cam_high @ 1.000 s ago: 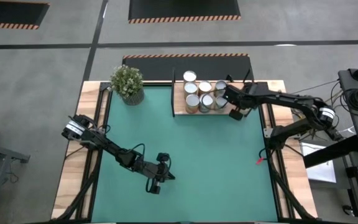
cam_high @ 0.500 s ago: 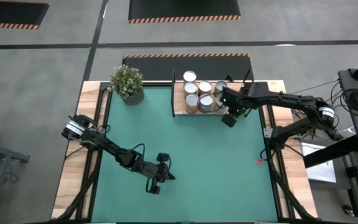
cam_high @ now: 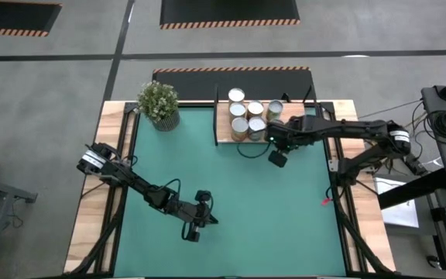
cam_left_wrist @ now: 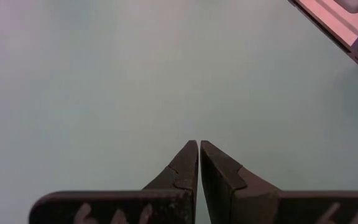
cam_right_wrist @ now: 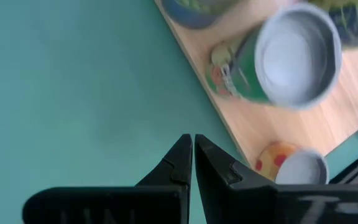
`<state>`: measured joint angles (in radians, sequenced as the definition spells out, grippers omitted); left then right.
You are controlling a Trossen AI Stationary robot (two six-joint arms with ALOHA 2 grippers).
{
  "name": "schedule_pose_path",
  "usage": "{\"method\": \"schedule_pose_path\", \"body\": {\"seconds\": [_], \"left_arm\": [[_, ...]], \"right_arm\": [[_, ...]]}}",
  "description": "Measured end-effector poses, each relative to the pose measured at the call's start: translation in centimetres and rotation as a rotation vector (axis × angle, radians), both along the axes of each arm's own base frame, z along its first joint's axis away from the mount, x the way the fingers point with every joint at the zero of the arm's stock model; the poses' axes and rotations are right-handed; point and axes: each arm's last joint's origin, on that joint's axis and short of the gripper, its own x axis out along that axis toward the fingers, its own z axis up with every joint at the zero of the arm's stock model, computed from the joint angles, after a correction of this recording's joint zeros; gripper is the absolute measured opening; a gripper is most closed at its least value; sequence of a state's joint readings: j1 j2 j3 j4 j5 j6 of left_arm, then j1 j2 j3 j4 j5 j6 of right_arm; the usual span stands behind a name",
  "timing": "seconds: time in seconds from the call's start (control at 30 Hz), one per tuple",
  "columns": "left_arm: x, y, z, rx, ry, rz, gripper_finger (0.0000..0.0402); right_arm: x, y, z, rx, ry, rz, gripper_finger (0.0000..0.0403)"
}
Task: Pick and place cans onto a shelf
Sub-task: Put the orange can on the shelf
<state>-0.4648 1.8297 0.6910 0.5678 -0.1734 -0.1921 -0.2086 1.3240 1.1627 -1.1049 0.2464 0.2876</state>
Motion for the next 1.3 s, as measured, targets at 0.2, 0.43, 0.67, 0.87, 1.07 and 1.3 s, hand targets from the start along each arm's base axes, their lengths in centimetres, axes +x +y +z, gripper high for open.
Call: {"method": "schedule_pose_path", "body": {"seconds": [0.2,0.43,0.67,0.87,1.07,1.3], "left_arm": [[0.0,0.0,0.0,0.0,0.0,0.0,0.0],[-0.1,-0.1,-0.1,0.003,0.007,-0.004,0.0],[-0.2,-0.1,-0.1,0.004,0.01,-0.006,0.0],[-0.6,-0.1,-0.5,-0.005,0.027,-0.002,0.0],[-0.7,-0.2,-0.5,-0.012,0.03,-0.001,0.0],[-0.8,-0.2,-0.6,-0.013,0.03,0.0,0.0]], "right_arm": [[2.5,0.1,0.7,-0.004,0.065,0.056,0.0009],[3.7,0.2,1.9,0.034,0.263,0.076,0.0009],[2.9,-0.5,2.4,0.1,0.377,0.069,0.0009],[1.7,-2.4,2.6,0.121,0.364,0.018,0.0009],[0.3,-4.1,0.9,0.089,0.457,-0.026,0.0009],[-0.9,-4.6,-2.1,0.042,0.551,0.012,0.0009]]}}
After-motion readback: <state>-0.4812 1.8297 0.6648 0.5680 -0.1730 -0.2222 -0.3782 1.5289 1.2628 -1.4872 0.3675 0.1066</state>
